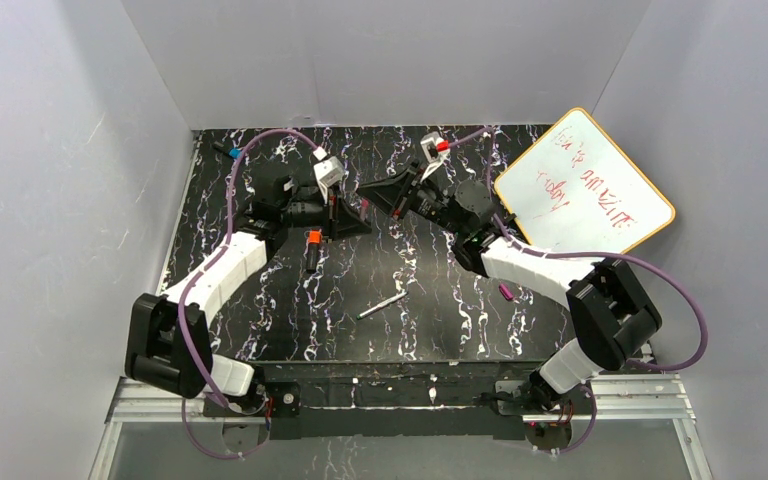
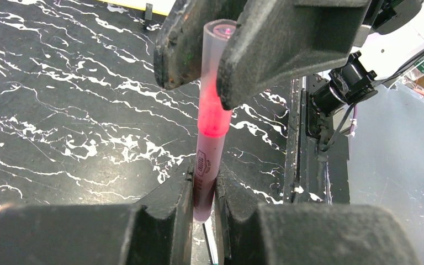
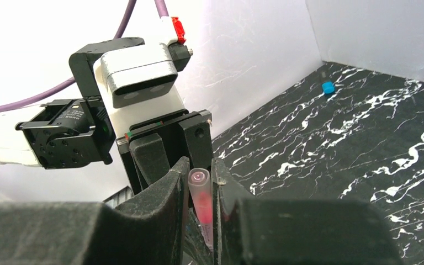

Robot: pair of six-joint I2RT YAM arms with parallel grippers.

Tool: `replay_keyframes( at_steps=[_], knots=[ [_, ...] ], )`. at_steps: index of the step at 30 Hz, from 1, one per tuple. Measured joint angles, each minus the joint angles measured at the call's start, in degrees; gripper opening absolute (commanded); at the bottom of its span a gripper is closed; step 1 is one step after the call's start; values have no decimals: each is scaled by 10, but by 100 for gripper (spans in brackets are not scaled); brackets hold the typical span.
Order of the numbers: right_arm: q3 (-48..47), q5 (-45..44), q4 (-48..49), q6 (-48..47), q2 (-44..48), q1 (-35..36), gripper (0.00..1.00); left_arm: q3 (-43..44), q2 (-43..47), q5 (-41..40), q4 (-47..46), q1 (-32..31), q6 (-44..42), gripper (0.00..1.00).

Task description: Insert the pens into the pen caps

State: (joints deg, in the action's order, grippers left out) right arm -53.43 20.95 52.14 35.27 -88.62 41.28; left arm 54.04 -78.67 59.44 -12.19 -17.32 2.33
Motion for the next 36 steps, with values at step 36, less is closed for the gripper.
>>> replay_keyframes(
  at_steps=[36],
  knots=[
    [82, 163, -226, 5, -111, 86, 34, 149, 16, -50, -150, 66, 32, 0]
  ],
)
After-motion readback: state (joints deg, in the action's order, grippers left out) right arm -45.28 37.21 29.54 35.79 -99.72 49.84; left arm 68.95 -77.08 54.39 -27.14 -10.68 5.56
